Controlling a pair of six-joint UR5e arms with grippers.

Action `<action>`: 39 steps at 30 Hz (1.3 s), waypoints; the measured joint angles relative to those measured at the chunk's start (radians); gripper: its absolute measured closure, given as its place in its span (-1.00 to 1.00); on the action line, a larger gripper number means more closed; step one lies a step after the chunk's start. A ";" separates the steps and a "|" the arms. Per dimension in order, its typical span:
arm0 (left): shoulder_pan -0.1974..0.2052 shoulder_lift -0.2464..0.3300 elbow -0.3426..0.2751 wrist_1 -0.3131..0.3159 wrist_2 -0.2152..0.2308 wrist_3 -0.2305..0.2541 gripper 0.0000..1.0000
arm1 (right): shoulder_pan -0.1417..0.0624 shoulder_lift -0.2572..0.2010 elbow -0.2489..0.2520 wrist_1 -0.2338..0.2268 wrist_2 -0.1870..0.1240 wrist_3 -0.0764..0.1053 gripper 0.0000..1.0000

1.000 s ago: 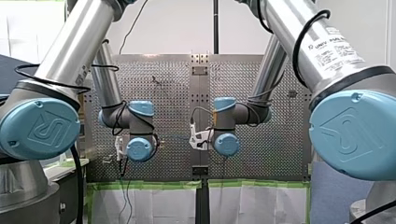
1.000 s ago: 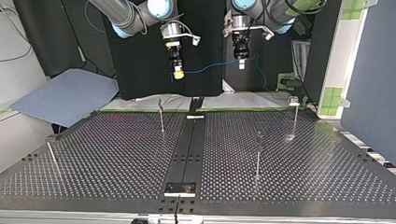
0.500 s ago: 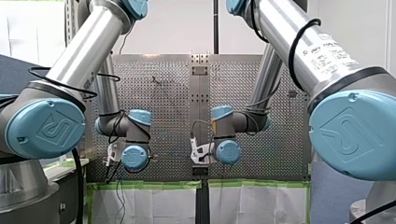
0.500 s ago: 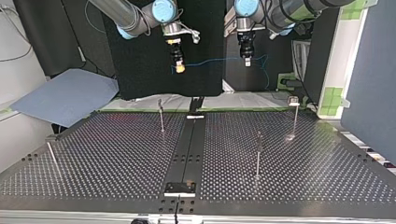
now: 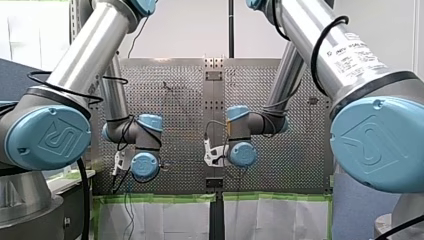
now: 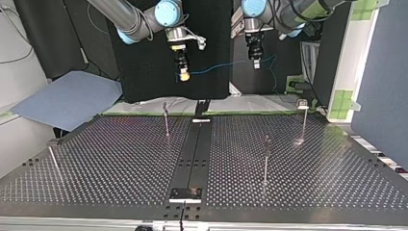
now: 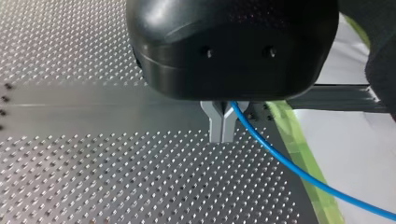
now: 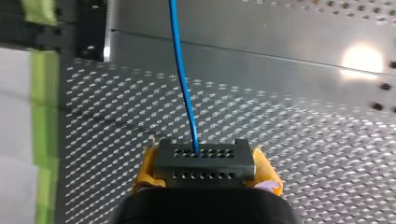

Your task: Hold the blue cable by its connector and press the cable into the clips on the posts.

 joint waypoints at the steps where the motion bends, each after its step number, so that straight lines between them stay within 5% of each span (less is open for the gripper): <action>1: 0.001 0.008 0.000 -0.008 -0.002 -0.006 1.00 | 0.001 -0.008 -0.004 0.004 -0.004 0.005 1.00; 15: 0.012 0.147 0.003 -0.147 -0.007 -0.090 1.00 | -0.001 -0.142 -0.041 0.060 -0.114 0.118 1.00; 22: 0.018 0.208 0.044 -0.209 -0.028 -0.119 1.00 | -0.001 -0.192 -0.079 0.098 -0.123 0.126 1.00; 39: 0.034 0.349 0.133 -0.371 -0.079 -0.137 1.00 | -0.001 -0.183 -0.160 0.172 -0.143 0.127 1.00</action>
